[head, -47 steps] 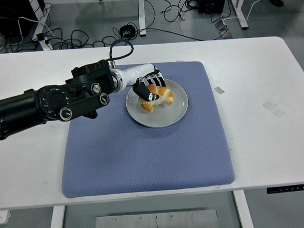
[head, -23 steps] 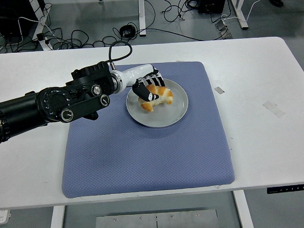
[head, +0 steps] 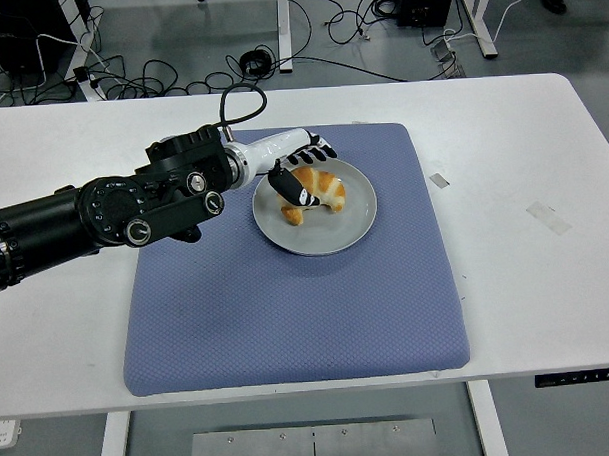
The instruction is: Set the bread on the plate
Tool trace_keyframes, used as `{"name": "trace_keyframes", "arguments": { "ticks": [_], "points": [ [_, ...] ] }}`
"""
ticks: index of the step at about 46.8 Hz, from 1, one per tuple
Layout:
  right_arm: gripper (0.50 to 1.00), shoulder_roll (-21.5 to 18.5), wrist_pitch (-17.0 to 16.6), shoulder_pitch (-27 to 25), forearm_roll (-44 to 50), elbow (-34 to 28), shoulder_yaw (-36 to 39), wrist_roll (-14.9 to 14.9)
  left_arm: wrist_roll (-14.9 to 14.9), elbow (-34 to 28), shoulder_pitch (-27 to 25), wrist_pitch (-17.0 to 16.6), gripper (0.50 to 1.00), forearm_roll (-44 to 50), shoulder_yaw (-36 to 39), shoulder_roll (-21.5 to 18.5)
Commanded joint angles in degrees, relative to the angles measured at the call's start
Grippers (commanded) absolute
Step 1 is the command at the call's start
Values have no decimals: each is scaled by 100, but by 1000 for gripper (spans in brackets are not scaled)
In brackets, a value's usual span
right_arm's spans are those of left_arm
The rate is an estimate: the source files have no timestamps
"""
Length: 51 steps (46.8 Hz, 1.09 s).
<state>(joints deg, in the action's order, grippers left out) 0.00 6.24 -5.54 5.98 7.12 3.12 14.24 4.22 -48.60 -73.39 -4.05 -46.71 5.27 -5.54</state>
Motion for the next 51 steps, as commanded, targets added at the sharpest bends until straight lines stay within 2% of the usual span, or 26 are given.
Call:
{"name": "trace_keyframes", "arguments": {
  "ticks": [1, 3, 8, 23, 30, 36, 48, 51],
  "points": [
    [1000, 0, 0, 0, 0, 0, 4, 0, 18, -1, -9, 1, 913, 31, -34, 0],
    [1000, 0, 0, 0, 0, 0, -4, 0, 9, -9, -18, 1, 957, 48, -104, 0],
    [1000, 0, 0, 0, 0, 0, -4, 0, 9, -9, -26, 10, 975, 285, -403, -26],
    [1000, 0, 0, 0, 0, 0, -4, 0, -61, -1, -18, 19, 978, 716, -1106, -88],
    [1000, 0, 0, 0, 0, 0, -4, 0, -70, 43, 44, 10, 978, 1646, -1265, -175],
    [1000, 0, 0, 0, 0, 0, -4, 0, -61, 105, 167, 19, 978, 2245, -1335, -439],
    [1000, 0, 0, 0, 0, 0, -4, 0, -17, 175, 220, 10, 980, 2351, -1695, -650],
    [1000, 0, 0, 0, 0, 0, -4, 0, -8, 359, 264, 1, 980, 2482, -1783, -624]
  ]
}}
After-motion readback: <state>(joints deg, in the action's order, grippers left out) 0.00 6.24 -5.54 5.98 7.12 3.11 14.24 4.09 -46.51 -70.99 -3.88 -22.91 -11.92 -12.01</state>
